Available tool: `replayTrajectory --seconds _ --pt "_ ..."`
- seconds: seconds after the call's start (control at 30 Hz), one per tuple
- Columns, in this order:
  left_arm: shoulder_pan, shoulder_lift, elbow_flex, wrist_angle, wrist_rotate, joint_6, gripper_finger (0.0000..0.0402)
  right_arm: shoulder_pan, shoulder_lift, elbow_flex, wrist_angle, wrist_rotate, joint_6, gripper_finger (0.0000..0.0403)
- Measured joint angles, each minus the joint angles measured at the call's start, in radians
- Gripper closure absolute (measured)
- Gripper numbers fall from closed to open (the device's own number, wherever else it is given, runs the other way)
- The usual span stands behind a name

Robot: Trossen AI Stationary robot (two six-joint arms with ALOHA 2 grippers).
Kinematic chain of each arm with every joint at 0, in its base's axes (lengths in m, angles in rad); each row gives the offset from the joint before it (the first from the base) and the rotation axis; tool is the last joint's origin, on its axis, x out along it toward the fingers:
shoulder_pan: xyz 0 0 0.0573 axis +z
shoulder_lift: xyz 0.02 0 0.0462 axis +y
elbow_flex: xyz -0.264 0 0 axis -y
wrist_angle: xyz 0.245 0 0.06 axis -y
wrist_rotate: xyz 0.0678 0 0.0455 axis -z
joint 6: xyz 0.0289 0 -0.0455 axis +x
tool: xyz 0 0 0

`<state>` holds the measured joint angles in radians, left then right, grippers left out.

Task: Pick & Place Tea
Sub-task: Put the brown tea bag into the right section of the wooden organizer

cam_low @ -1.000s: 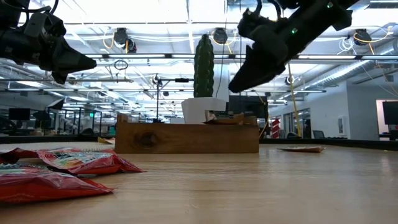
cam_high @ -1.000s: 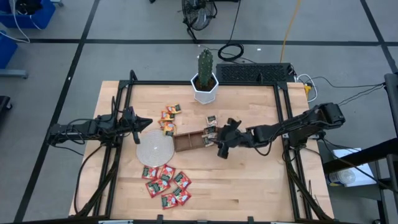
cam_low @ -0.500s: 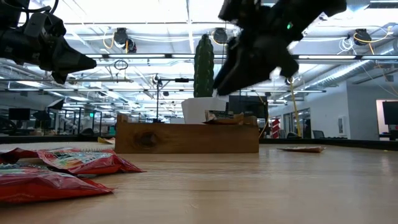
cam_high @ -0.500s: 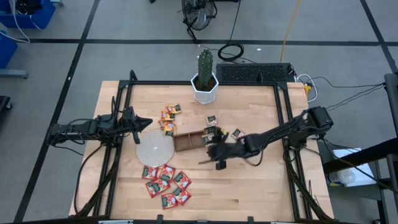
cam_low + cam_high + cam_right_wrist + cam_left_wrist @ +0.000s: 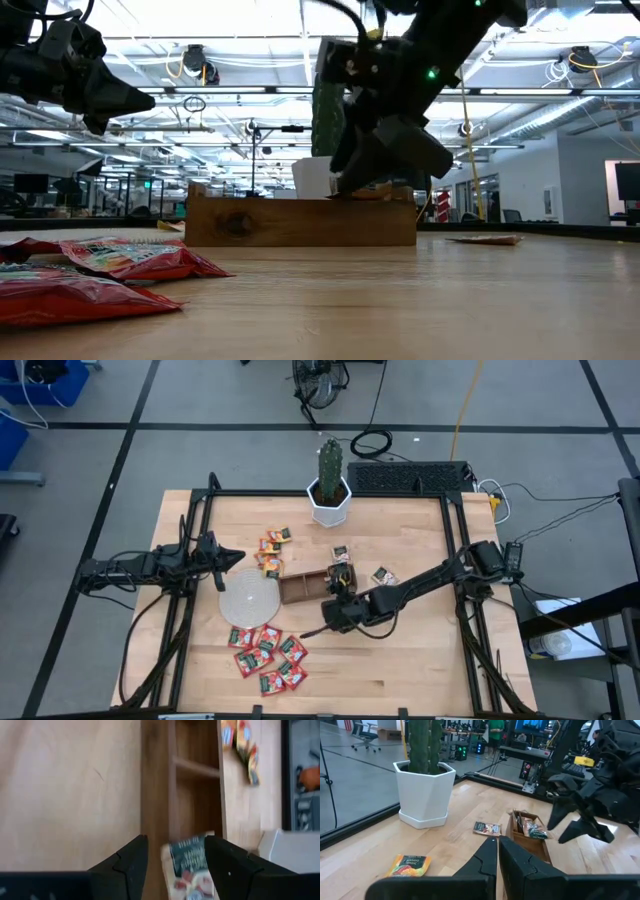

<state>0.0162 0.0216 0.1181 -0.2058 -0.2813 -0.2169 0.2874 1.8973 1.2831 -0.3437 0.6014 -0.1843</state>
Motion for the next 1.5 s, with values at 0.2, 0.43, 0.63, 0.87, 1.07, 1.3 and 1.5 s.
replayTrajectory --seconds 0.2,0.43,0.63,0.87,1.07,1.3,1.5 --pt "0.000 0.000 0.000 0.000 0.000 0.000 0.0380 -0.006 0.000 -0.012 -0.037 -0.001 0.053 0.0235" --pt "0.000 0.000 0.000 0.000 0.000 0.000 0.0380 -0.007 0.000 -0.033 -0.027 0.000 0.075 0.0250" --pt "0.000 0.000 0.000 0.000 0.000 0.000 0.0380 -0.007 0.000 -0.033 -0.027 0.000 0.094 0.0304" --pt "0.000 0.000 0.000 0.000 0.000 0.000 0.0380 -0.007 0.000 -0.034 -0.028 0.003 0.094 0.0395" --pt "0.000 0.000 0.000 0.000 0.000 0.000 0.0380 -0.005 -0.001 -0.034 -0.028 0.091 0.113 0.0402" --pt "0.000 0.000 0.000 0.000 0.000 0.000 0.0380 0.009 -0.038 -0.035 -0.012 0.092 0.131 0.0403" --pt "0.000 0.000 0.000 0.000 0.000 0.000 0.0380 0.015 -0.115 -0.035 0.023 -0.030 0.173 0.0403"
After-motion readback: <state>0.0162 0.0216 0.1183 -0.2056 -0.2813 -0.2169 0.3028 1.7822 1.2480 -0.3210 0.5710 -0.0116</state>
